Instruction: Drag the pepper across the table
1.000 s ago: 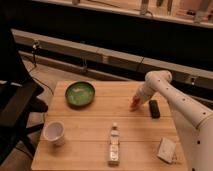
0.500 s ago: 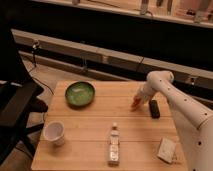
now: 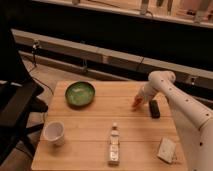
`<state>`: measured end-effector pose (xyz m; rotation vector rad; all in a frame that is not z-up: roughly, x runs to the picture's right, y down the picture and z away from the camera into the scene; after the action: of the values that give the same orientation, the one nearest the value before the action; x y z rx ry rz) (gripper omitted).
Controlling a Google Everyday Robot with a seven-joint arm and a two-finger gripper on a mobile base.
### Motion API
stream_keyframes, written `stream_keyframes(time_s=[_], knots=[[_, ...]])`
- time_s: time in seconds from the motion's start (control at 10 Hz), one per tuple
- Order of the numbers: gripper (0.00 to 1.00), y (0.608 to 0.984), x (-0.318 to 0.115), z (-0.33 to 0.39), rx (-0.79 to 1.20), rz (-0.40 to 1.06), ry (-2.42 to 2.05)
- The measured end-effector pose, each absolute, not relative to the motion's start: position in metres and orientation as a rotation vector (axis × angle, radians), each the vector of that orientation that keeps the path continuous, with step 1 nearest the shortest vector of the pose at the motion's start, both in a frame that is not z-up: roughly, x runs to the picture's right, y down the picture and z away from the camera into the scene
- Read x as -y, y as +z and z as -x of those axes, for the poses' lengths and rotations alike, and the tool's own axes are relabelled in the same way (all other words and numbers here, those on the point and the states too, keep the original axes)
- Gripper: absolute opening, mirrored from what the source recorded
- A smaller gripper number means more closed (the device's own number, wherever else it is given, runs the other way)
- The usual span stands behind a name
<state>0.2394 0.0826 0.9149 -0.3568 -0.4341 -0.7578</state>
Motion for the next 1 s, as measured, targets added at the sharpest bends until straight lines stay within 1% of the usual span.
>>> stream_keyframes(time_s=[1.0], knots=[[0.0,0.908,-0.0821,-0.2458,0.438,0.348,-0.732]])
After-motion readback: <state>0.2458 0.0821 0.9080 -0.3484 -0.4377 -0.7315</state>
